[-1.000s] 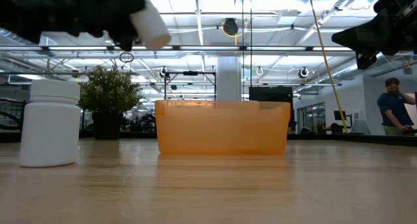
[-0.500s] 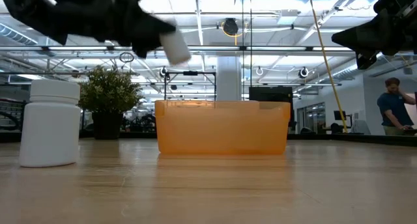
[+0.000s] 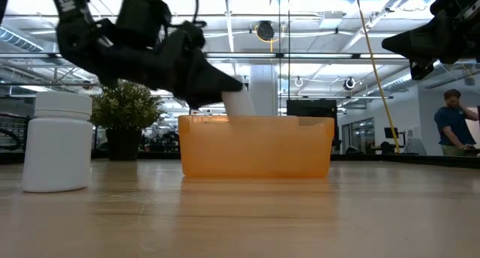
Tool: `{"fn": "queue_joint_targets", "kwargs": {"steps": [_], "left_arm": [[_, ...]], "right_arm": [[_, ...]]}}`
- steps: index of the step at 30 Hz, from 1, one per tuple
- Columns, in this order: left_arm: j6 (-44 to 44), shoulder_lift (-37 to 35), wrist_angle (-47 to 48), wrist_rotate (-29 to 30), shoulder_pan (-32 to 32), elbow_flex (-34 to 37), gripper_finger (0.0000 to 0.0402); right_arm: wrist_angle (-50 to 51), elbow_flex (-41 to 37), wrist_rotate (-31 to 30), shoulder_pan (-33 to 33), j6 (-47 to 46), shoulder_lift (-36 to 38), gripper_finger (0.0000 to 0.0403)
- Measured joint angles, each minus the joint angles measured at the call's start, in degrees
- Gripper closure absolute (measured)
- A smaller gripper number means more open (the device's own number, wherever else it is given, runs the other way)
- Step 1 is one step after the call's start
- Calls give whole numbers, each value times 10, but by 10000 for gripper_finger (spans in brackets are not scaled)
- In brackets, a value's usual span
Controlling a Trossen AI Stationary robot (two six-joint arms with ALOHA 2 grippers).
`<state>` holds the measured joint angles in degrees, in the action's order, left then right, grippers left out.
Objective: Pick and place pill bottles into a basket
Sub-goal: Put the white medicine bottle into the orange bin
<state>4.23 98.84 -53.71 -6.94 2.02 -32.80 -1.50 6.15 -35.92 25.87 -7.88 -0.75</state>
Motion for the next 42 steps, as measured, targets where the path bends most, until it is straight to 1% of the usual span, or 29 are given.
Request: {"fn": "queue_joint_targets", "kwargs": {"steps": [5,8,10,13,18,22,26,29,31,37,42], "left_arm": [[17,48,-2,-1,-1,-43,223],[28,71,11,0,3,-57,219],[30,80,27,18,5,-62,207],[24,81,41,40,7,-61,199],[20,81,49,40,10,-61,221],[16,85,54,40,10,-61,221],[21,100,48,42,12,-62,193],[30,106,57,43,14,-61,184],[30,105,61,41,13,-61,188],[30,105,57,38,-1,-61,221],[34,105,59,42,-13,-61,220]], "right_arm": [[0,0,0,0,0,0,403],[0,0,0,0,0,0,403],[0,0,0,0,0,0,403],[0,0,0,0,0,0,403],[0,0,0,0,0,0,403],[0,0,0,0,0,0,403],[0,0,0,0,0,0,403],[0,0,0,0,0,0,403],[0,0,0,0,0,0,403],[0,0,0,0,0,0,403],[0,0,0,0,0,0,403]]}}
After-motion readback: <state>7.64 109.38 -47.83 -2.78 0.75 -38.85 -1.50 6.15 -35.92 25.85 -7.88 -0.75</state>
